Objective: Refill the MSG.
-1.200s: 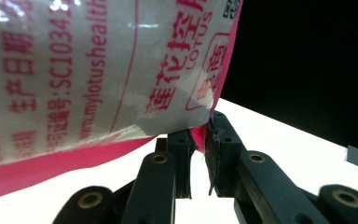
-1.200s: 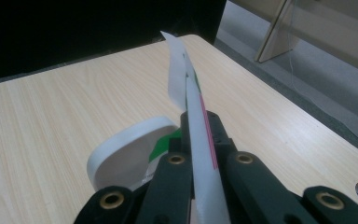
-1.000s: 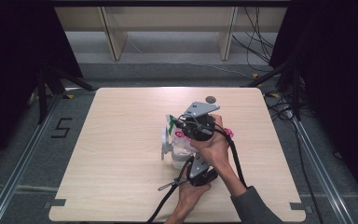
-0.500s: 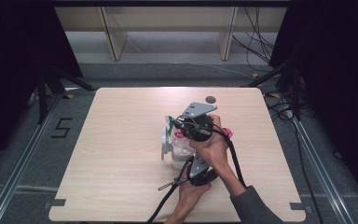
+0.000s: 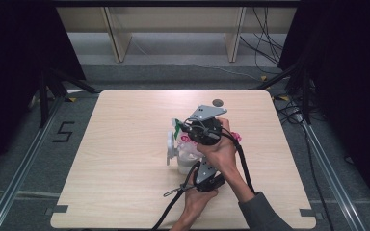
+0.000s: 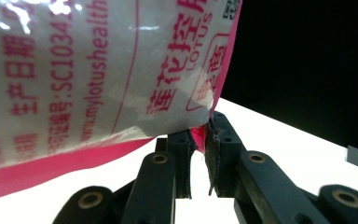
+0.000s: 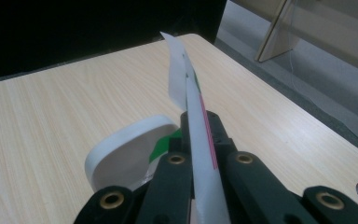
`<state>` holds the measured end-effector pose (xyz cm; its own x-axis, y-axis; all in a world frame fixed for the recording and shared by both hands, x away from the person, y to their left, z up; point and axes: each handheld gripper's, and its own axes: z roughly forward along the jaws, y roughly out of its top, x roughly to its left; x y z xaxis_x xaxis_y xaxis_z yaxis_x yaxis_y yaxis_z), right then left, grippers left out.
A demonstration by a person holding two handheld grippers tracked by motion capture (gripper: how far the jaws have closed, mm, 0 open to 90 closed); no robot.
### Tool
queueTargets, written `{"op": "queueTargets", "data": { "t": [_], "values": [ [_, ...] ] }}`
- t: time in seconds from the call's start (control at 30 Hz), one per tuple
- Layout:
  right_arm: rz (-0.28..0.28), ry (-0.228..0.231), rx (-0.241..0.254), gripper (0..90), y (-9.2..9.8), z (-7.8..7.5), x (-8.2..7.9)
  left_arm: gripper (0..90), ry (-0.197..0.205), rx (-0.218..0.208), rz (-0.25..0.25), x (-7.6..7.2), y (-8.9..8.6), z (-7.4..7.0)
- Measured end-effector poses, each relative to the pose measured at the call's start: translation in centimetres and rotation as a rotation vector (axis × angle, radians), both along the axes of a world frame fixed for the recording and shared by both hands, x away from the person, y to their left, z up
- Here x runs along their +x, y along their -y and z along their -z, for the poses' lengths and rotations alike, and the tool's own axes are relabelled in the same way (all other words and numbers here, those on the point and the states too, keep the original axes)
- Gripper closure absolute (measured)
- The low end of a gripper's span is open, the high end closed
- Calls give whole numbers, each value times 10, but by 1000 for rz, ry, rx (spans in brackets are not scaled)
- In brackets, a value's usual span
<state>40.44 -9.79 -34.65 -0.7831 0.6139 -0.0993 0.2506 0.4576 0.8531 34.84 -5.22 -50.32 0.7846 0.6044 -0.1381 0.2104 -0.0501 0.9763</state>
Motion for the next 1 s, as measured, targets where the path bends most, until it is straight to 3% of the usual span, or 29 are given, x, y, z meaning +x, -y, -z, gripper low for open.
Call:
{"op": "queueTargets", "data": {
  "t": [0.17, 0.23, 0.57, 0.67, 0.77, 0.83, 0.97, 1.0],
  "values": [
    [-4, -4, -5, 900, 1, -1, 0, 803, -1, -2, -7, -1, 0, 0],
    [-4, 17, -1, 900, 1, -1, 0, 803, 0, -3, -6, -1, 0, 0],
    [-6, 3, -3, 900, -1, -1, -1, 802, 3, -4, -5, 0, -1, 0],
    [-15, 39, -23, 900, 0, -1, 1, 802, 1, -4, -3, 0, 0, 0],
    [-6, 2, -9, 900, -2, 1, -1, 802, 0, -6, -4, 0, 0, 1],
    [-4, 22, -8, 900, -1, 0, 0, 803, 2, -3, -5, 0, -1, 1],
    [-24, 18, -26, 900, -2, 1, 1, 802, -2, -8, -4, 0, 0, 1],
    [-20, 38, -26, 900, -3, 1, 1, 803, -2, -8, -3, 0, 0, 1]
  ]
}}
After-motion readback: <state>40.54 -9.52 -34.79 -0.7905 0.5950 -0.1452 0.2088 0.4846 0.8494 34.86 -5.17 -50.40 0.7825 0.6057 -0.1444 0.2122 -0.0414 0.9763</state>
